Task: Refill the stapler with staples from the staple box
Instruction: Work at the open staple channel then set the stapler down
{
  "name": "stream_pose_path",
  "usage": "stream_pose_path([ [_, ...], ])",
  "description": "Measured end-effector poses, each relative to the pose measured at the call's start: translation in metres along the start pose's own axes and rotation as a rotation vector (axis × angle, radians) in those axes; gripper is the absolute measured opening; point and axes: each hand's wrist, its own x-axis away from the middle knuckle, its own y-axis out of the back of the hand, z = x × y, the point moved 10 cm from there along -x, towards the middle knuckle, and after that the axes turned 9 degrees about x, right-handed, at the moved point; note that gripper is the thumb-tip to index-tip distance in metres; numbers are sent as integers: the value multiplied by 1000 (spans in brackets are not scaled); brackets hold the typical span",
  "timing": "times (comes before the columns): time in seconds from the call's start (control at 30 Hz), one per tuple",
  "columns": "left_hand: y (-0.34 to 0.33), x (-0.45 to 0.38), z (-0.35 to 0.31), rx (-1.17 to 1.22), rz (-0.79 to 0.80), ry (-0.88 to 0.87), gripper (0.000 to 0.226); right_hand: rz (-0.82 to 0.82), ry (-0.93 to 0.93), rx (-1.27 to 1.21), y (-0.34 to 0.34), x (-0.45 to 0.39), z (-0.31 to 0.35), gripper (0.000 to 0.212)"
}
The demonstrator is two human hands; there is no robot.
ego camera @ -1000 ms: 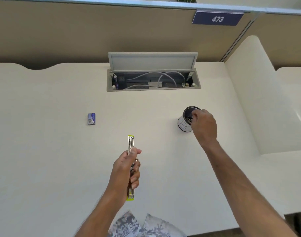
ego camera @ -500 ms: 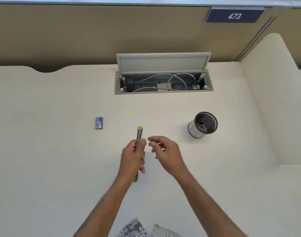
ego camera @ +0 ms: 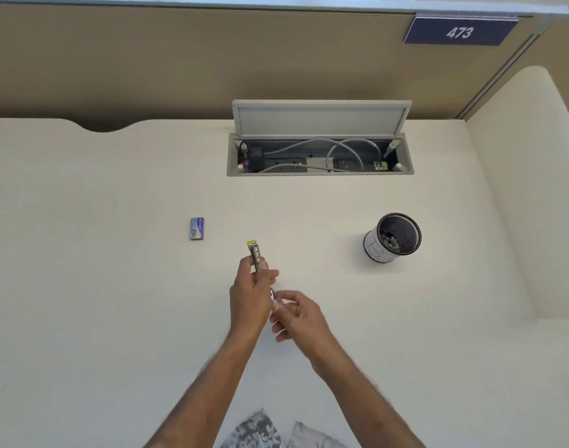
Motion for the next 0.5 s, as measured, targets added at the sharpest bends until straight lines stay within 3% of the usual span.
stream_pose_path([
  [0.1,-4,-2,9,-45,81,-32,14,-155,-1,-46,23,-9,5,20],
  [0.23,-18,-6,23,-111,228,-39,24,-177,58,-34,37,-31,18,18],
  [0.43,-36,-20,31,-307,386,-111,12,-308,116,359,48,-77,33,37],
  [0.5,-39,-30,29,-414,357,-137,23,-358,128,483,49,-88,39,45],
])
